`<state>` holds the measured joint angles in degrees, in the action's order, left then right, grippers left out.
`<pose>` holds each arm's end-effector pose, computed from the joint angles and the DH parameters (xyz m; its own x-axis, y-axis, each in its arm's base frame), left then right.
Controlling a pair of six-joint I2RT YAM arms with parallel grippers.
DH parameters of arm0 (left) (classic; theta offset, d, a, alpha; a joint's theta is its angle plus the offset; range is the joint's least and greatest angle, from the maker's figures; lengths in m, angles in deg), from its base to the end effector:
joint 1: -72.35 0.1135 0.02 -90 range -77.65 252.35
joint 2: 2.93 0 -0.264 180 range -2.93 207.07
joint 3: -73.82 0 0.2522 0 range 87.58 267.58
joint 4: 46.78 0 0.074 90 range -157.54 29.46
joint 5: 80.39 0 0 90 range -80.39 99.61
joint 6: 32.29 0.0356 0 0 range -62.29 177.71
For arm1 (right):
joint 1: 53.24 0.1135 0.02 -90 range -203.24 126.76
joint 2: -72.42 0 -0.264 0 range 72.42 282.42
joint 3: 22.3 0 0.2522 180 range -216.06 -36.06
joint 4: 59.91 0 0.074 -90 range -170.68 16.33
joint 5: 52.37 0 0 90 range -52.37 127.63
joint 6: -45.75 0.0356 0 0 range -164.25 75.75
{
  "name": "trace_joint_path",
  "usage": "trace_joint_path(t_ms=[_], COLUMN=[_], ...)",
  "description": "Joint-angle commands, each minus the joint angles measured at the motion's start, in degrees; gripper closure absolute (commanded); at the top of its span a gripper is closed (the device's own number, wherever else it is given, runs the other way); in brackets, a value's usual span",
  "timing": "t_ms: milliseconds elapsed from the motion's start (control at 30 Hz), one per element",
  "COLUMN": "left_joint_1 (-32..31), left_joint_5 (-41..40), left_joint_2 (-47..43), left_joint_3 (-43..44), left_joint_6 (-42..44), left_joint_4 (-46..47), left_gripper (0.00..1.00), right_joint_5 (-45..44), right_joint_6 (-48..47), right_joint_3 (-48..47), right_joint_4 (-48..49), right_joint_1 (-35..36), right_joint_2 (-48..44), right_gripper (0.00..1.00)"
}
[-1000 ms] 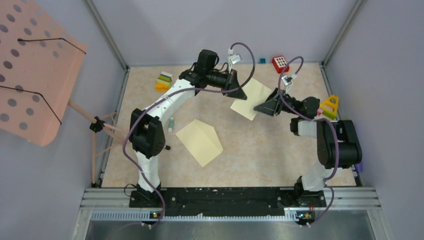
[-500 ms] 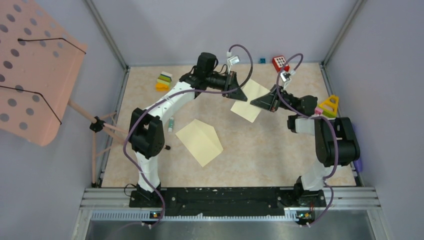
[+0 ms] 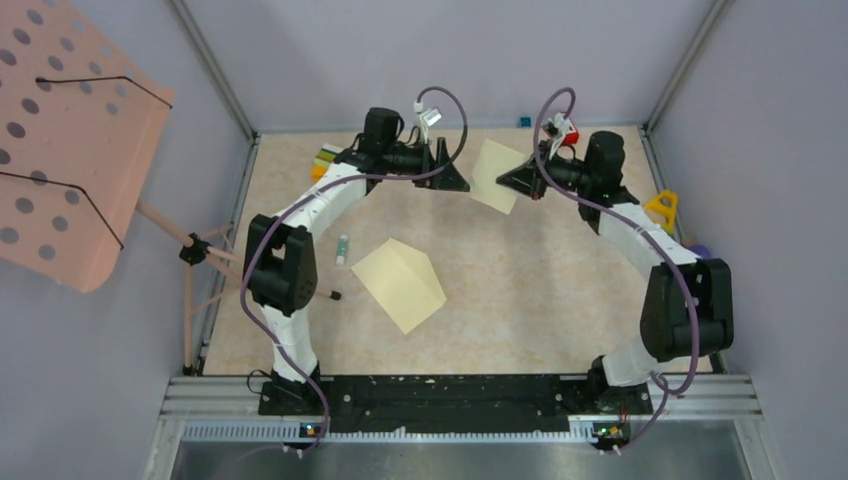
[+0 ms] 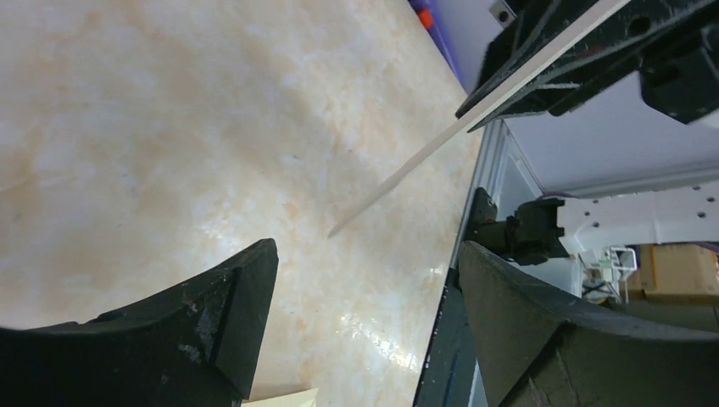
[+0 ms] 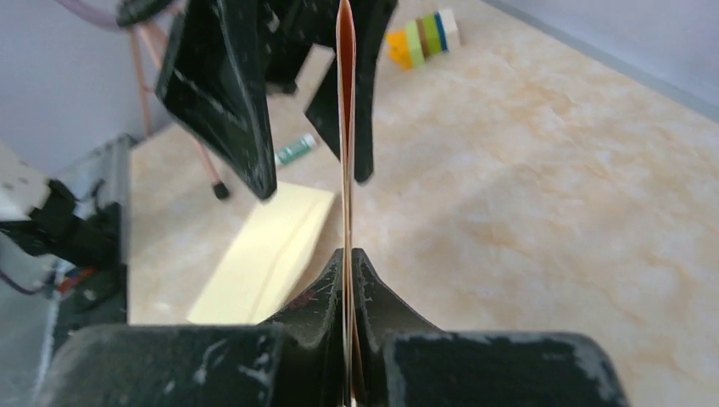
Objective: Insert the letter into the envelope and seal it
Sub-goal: Adjust the letter at the center of the board.
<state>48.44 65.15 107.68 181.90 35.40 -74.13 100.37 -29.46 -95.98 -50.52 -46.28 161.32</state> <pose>0.3963 -0.2078 0.3026 -0.7565 0.1004 -0.6462 0.6439 0.2871 -0.7092 0.3417 0.0736 0.3021 -0.3357 0.0768 -0.9388 -0.8767 0.3391 0.3413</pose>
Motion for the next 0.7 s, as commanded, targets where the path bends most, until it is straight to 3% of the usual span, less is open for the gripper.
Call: trace_joint_path(t_ms=[0,167,367,667], left_joint_1=[1.6,2.8,3.0,-3.5], left_joint_5=[-3.9,-11.2,-18.2,-33.0], left_joint_2=[-4.8,-5.2,-2.6,4.2], left_joint_3=[-1.8,-2.5,1.8,16.9], left_joint_6=[2.6,3.4,2.3,5.7], left_joint_4=[1.1,-0.4,-2.9,-12.9], left_gripper=[0.16,0.16,0.16,0.16], right_joint_5=[-12.7,-22.0,-22.0,-21.9], right_joint_6=[-23.6,-32.1,-31.7,-33.6], right_joint_3=[2.8,12.0,23.7,22.0], right_joint_4=[-17.7,-8.6,9.7,5.9], right_joint_1=[1.6,4.5,5.2,5.9], right_joint_2=[-4.0,-5.7,-4.9,-4.2], right_gripper=[1.00,1.00,1.00,0.97])
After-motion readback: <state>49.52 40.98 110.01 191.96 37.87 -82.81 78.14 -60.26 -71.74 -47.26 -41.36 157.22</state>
